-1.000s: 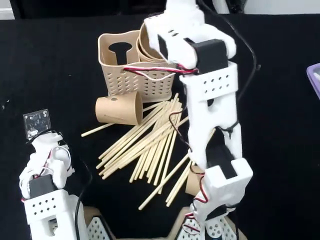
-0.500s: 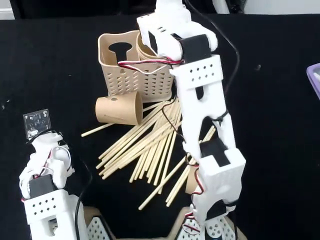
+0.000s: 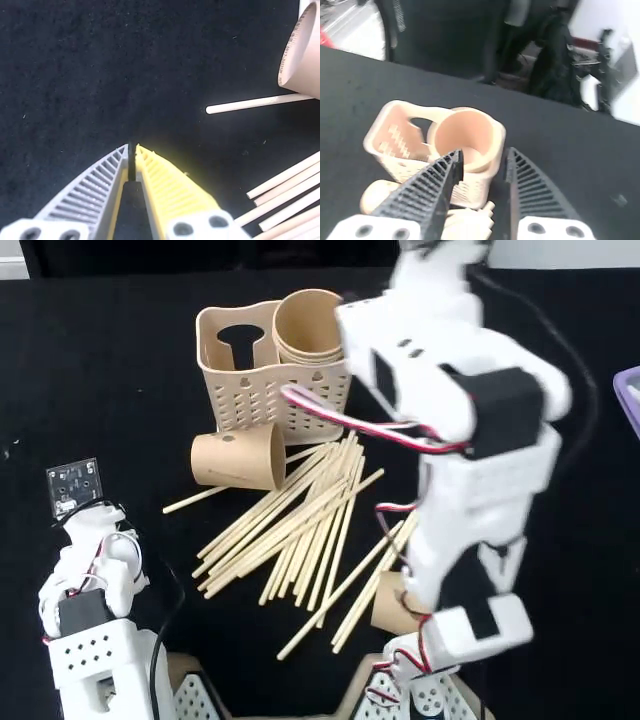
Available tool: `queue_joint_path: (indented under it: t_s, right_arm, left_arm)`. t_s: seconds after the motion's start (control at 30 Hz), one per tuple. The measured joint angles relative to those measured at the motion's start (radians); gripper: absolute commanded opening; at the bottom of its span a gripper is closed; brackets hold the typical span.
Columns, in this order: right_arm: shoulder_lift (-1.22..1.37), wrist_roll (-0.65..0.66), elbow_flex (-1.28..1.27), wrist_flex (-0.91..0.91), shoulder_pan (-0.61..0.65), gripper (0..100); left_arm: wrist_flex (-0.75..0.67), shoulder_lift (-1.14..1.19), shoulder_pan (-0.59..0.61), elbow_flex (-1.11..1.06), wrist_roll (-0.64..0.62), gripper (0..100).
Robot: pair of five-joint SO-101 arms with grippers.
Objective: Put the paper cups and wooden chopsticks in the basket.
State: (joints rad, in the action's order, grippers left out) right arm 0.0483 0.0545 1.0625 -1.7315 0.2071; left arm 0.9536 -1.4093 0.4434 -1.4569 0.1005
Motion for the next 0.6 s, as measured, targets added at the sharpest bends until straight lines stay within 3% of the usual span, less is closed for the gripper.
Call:
queue_joint_path:
  t_s: [0.13,0.3,0.6]
  right_arm:
    - [-0.092,0.0,-0.244,-0.002,-0.141,16.5]
    - [-0.272,0.002,-0.723,-0.002,-0.269,16.6]
    - [-0.641,0.236,-1.419,-0.002,-0.399,17.0]
  left_arm:
    - [0.0,0.0,0.0,-0.005,0.0,3]
    - [-0.006,0.0,0.0,-0.017,0.0,3]
    - [-0.009,0.0,0.0,-0.017,0.0,3]
